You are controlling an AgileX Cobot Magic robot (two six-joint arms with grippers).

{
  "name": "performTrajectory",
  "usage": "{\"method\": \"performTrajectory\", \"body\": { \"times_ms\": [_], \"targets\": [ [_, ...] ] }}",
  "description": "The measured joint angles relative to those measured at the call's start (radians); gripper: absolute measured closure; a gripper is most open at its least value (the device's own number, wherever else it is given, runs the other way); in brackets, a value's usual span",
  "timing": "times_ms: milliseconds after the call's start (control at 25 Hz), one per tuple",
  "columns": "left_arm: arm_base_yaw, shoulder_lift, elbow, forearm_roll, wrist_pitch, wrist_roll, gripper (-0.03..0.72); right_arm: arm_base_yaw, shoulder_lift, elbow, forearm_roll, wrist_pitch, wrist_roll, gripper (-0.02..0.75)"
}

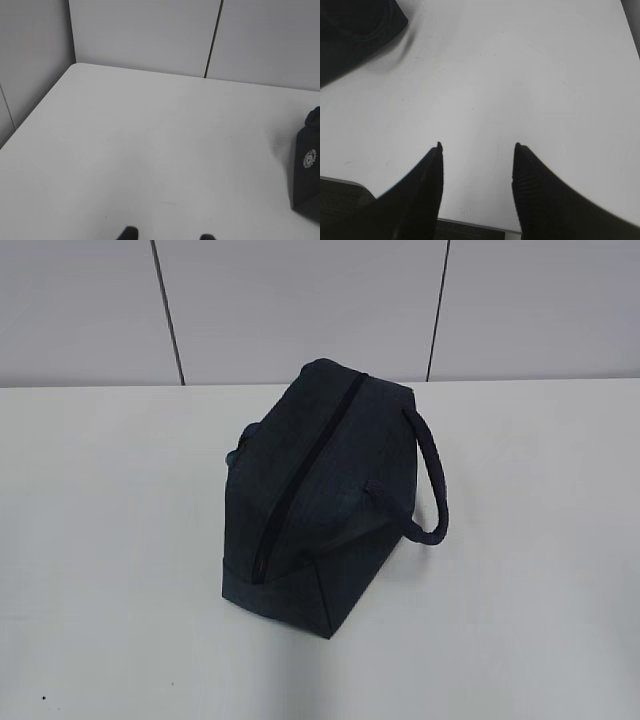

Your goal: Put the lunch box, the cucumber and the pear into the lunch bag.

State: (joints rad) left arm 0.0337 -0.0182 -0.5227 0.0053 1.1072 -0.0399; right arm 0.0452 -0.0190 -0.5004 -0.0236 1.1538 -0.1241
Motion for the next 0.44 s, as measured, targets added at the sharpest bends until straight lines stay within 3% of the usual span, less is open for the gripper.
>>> {"method": "performTrajectory", "body": {
  "times_ms": [440],
  "targets": [
    [0.0, 0.0, 0.0, 0.0, 0.0, 0.0, 0.449, 0.0, 0.0, 0.0, 0.0, 0.0, 0.0, 0.373]
  ]
}}
